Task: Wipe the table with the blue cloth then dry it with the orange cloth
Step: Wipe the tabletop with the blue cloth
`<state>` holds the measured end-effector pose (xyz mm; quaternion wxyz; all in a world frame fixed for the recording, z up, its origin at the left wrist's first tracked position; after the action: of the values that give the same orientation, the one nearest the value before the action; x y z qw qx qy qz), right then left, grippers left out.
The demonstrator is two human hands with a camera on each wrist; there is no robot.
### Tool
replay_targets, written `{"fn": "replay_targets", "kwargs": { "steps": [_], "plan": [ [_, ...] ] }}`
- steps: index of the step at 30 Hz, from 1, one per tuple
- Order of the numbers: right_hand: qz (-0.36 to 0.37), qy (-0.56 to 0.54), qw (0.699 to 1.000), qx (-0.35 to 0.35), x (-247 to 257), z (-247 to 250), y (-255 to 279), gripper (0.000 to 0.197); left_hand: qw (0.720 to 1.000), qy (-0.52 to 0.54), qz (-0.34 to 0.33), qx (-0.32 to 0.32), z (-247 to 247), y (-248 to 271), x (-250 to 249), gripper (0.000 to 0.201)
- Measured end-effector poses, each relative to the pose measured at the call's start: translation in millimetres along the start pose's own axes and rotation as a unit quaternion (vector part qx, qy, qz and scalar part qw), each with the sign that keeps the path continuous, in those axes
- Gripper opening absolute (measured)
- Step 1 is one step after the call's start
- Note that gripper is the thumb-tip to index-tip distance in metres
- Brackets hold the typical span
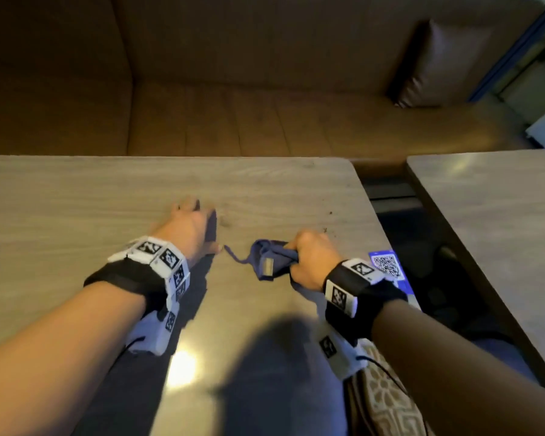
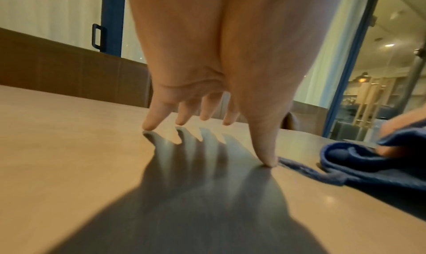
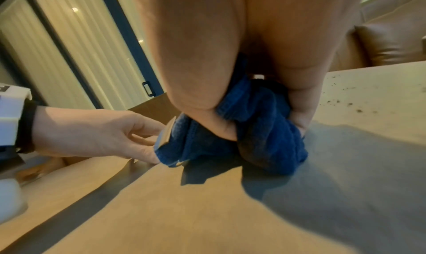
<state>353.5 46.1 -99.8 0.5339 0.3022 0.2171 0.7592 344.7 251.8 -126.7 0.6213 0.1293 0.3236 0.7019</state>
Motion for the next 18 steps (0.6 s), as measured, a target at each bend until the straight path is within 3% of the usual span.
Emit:
{"fn": "replay_targets", "kwargs": {
  "steps": [6, 7, 9, 11, 12, 15, 18],
  "plan": [
    [0.032, 0.002, 0.998, 0.06, 7.4, -39.1, 50.9, 0.011, 0.999, 0.016, 0.012, 0.039, -67.4, 55.0, -2.4, 0.106],
    [0.048, -0.015, 0.998, 0.044, 7.4, -31.2, 52.3, 0.012, 0.999, 0.003, 0.009, 0.051, -69.4, 55.8, -2.3, 0.108],
    [0.065, -0.072, 0.994, -0.06, 2.2, 7.2, 45.1, 0.02, 0.998, -0.011, 0.007, 0.066, -66.9, 55.0, -4.8, 0.111],
    [0.042, -0.109, 0.981, -0.155, -6.7, 49.0, 29.0, 0.018, 0.997, -0.012, 0.007, 0.073, -65.4, 50.0, -7.0, 0.113],
    [0.019, -0.095, 0.98, -0.171, -9.2, 62.1, 15.3, 0.014, 0.997, -0.015, 0.005, 0.071, -64.4, 46.8, -8.1, 0.112],
    [-0.035, -0.015, 0.994, -0.1, -2.2, 60.2, -29.0, 0.009, 0.997, -0.023, 0.012, 0.067, -65.6, 44.6, -5.9, 0.111],
    [-0.033, 0.064, 0.996, -0.059, 6.4, 42.9, -37.1, 0.011, 0.997, -0.027, 0.012, 0.069, -65.1, 44.2, -6.7, 0.109]
  ]
}}
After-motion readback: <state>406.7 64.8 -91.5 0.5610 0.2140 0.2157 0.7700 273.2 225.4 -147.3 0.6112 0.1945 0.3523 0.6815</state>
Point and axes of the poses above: each hand's wrist, its own y-axis away from the middle knuckle, its own z-axis out of the back of the hand, x = y × z, the point moved 8 cm from there along -y, towards the middle knuckle, and after that the axes turned 11 degrees about x, right-handed, at the moved point
